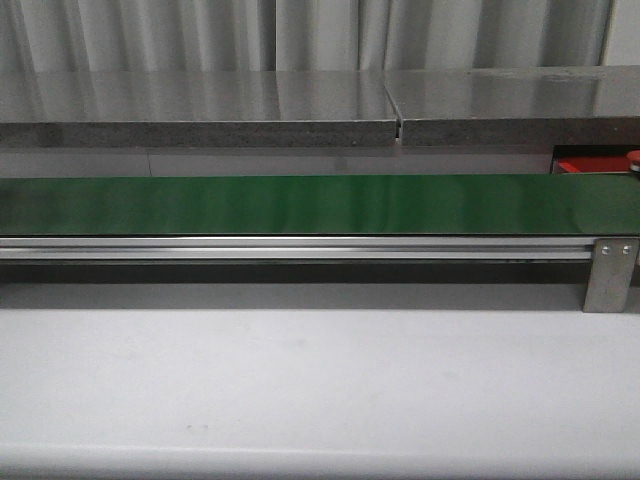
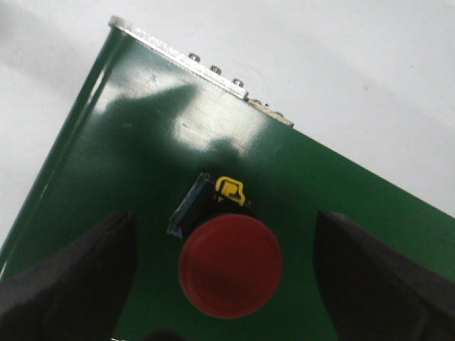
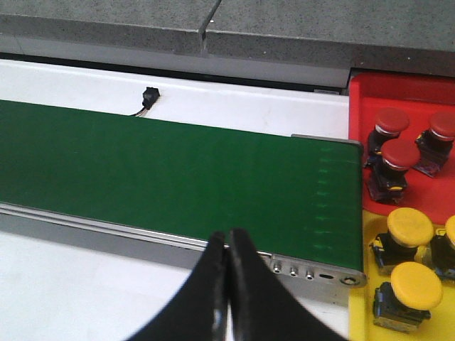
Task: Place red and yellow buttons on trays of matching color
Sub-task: 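Set the red button on the belt start and open the left gripper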
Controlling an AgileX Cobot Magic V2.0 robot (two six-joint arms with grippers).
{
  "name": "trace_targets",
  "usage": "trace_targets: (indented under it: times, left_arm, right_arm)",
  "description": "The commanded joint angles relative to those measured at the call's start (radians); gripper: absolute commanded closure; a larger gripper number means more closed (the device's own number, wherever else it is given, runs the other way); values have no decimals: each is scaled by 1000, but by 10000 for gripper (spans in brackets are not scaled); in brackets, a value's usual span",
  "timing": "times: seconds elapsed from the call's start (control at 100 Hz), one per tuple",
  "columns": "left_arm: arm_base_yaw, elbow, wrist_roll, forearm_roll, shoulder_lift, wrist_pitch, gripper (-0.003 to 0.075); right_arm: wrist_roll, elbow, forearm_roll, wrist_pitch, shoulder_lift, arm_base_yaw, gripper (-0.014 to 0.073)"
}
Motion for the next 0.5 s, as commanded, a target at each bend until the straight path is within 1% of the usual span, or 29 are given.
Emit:
trace_targets:
  times: [0.0,0.2,0.49]
  left_arm:
    - [1,-56,1,-16,-78,20,206]
    - [51,-103,1,-16,-78,20,206]
    - [215,-107,1,-42,-78,18,206]
  right_arm:
    - [-11,-25,25,-45,-6,2,711]
    - [-11,-25,26,-45,-6,2,711]
    - [-11,-25,26,-45,-6,2,711]
